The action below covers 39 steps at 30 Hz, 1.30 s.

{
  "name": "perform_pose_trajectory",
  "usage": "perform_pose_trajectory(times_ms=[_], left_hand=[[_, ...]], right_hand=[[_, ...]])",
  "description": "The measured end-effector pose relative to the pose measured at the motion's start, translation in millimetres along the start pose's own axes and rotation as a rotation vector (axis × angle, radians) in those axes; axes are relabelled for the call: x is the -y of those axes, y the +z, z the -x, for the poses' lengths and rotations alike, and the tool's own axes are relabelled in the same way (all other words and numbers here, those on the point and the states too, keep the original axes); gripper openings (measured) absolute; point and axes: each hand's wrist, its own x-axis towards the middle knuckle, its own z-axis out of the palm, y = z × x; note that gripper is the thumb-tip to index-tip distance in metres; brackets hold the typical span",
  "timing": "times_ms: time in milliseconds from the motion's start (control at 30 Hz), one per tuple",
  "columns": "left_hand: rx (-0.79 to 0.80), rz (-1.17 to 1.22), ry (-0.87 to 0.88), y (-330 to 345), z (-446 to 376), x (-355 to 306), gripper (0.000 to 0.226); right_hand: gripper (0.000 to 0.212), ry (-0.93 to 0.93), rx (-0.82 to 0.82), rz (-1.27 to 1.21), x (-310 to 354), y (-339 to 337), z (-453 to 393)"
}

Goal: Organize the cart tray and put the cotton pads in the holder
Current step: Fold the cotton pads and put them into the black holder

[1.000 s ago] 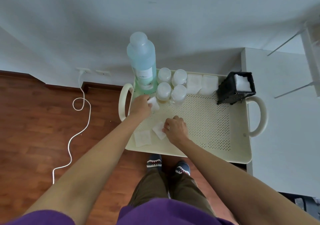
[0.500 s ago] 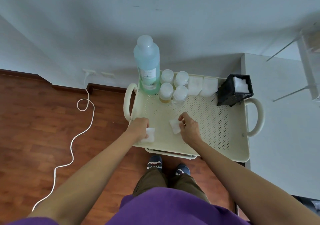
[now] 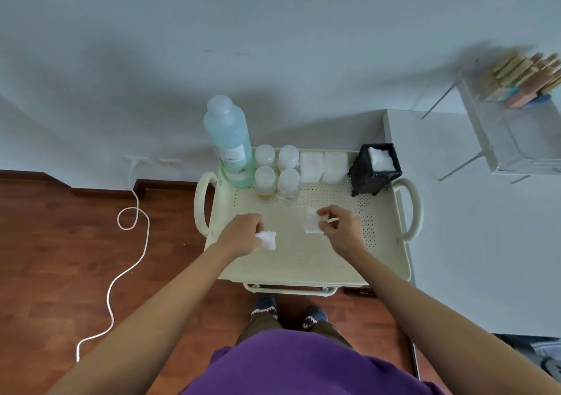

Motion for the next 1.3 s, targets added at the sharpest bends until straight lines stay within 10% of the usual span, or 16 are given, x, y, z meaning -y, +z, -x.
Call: perform_pose_trajectory(times_ms=[133, 633, 1300], left_hand=[[-0.074, 0.226, 0.144, -25.1, -10.1, -52.4, 0.039], [-0.260, 0.509, 0.310, -28.9, -91.2, -214.2, 0.024], [-0.372, 0.161, 0.259, 9.3, -123.4, -239.5, 0.026]], right_hand=[[0.018, -0.007, -0.130, -0.092, 1.3, -40.6, -1.8], [0.021, -0.054, -0.515, -0.113, 11.2, -158.4, -44.5], [0.016, -0.096, -0.364, -0.001, 6.0, -175.6, -84.8]])
